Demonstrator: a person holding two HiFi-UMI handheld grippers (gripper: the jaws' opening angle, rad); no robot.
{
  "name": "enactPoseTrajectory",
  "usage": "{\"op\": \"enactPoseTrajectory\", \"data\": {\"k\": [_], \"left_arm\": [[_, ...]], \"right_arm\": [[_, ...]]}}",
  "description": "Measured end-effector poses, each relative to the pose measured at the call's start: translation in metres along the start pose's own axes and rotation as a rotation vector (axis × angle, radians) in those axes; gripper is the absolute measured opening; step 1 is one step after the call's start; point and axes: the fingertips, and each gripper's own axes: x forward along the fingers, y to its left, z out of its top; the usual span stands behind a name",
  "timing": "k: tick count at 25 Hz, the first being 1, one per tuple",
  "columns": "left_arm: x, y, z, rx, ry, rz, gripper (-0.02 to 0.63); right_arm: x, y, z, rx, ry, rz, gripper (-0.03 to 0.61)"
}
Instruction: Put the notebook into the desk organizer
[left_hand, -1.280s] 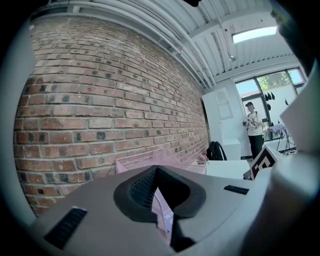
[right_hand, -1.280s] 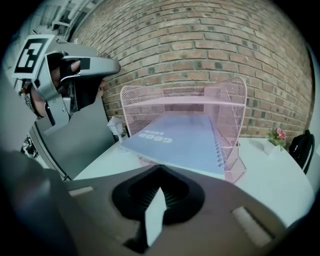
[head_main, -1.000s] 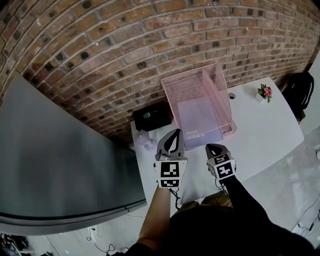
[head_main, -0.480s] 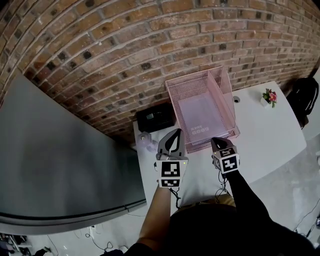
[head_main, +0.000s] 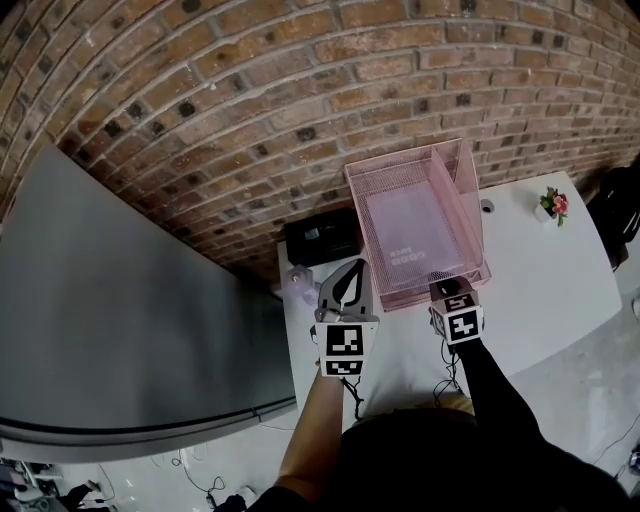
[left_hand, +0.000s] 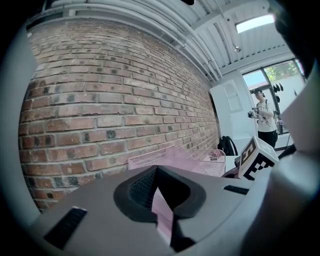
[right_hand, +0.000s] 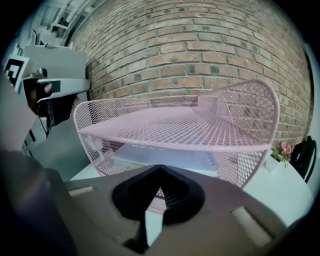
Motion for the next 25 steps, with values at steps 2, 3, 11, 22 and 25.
{"op": "enactPoseTrajectory", "data": {"k": [2, 3, 11, 22, 25], "left_arm": [[0.0, 0.002, -0.001, -0.008, 0.006, 0.006, 0.008], [-0.001, 0.003, -0.002, -0.011, 0.007, 0.007, 0.008], [-0.009, -0.005, 0.002, -0.012, -0.007, -0.015, 0.008], [-0.034, -0.011, 0.015, -0.006, -0.055, -0.037, 0.008], [-0.044, -0.013, 0.019, -0.004, -0.065, -0.037, 0.008]], "right_arm": [[0.0, 0.0, 0.002, 0.003, -0.005, 0.002, 0.0], [0.0, 0.0, 0.001, -0.001, -0.005, 0.0, 0.0], [-0.019, 0.005, -0.001, -0.019, -0.031, -0.008, 0.0], [-0.083, 0.005, 0.02, -0.025, -0.177, -0.086, 0.0], [-0.105, 0.002, 0.031, -0.059, -0.24, -0.131, 0.0]]}}
